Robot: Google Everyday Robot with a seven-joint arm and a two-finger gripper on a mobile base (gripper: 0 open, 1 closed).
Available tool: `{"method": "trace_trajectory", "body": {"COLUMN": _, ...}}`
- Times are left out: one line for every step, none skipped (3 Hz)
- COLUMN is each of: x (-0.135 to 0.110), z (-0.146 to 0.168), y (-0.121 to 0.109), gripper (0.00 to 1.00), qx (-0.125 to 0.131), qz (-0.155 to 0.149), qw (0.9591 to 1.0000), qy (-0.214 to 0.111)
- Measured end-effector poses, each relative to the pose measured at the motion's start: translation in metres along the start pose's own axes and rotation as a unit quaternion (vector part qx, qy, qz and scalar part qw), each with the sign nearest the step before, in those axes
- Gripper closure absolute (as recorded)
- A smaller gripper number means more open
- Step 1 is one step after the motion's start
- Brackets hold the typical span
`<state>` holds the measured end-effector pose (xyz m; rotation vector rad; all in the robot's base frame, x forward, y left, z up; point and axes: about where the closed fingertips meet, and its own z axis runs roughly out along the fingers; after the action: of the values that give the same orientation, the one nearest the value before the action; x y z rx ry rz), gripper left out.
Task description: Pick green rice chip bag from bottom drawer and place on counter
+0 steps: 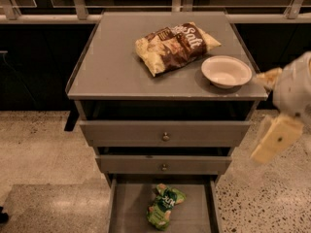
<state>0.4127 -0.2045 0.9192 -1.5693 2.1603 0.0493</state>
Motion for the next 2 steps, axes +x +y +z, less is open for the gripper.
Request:
{"method": "trace_trajectory", "body": {"x": 0.007, "z": 0.059, "y": 0.045, "gripper": 0.0, "qx": -0.028, "qz": 0.073, "qw": 0.9942, "qy": -0.073}}
{"method": "trace_trajectory", "body": {"x": 0.016, "z": 0.077, "y": 0.061, "gripper": 0.0, "qx": -0.026, "qz": 0.117, "qw": 0.9887, "qy": -0.09}}
